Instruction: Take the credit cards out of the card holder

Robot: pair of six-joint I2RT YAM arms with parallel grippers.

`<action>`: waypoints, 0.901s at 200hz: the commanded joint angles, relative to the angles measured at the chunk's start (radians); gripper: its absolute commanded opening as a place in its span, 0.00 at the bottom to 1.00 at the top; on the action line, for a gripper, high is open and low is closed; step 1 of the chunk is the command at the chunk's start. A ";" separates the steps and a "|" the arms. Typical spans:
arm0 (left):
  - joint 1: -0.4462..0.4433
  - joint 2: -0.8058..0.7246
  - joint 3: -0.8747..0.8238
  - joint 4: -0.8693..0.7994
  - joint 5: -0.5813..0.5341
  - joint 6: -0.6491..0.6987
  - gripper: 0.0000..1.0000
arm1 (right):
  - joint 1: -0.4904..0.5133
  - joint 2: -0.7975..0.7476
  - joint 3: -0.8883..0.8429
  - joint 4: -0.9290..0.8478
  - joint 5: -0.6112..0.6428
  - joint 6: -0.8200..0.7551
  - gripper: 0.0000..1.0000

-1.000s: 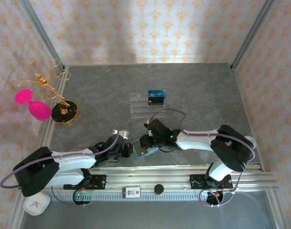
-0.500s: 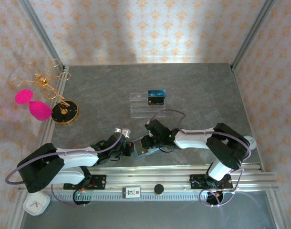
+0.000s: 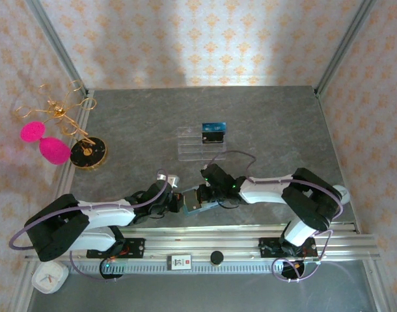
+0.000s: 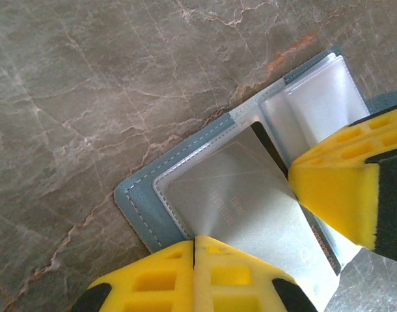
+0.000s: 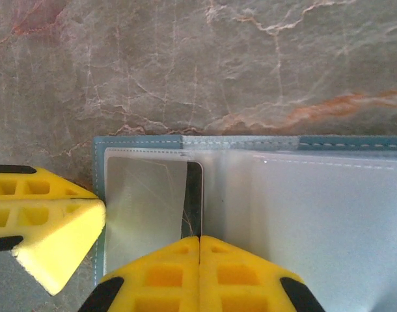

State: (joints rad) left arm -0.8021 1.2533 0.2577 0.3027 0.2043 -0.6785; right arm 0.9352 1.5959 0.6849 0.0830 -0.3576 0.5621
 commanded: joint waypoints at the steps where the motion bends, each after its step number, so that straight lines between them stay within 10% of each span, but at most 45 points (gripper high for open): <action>1: 0.014 -0.012 0.003 -0.046 0.003 0.029 0.00 | 0.005 -0.063 -0.033 -0.019 0.106 0.038 0.00; 62: 0.029 -0.047 0.038 -0.071 0.036 0.060 0.00 | 0.005 -0.108 -0.059 -0.018 0.124 0.059 0.00; 87: 0.004 -0.091 0.071 -0.085 0.033 0.056 0.00 | 0.004 -0.138 -0.043 -0.039 0.135 0.030 0.22; 180: -0.045 0.048 0.094 0.016 0.019 0.031 0.00 | -0.039 -0.109 -0.030 -0.031 -0.006 -0.053 0.30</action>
State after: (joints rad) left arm -0.8444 1.2915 0.3584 0.2733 0.2329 -0.6464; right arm 0.9123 1.4628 0.6376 0.0509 -0.3229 0.5438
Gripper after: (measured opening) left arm 0.048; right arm 0.301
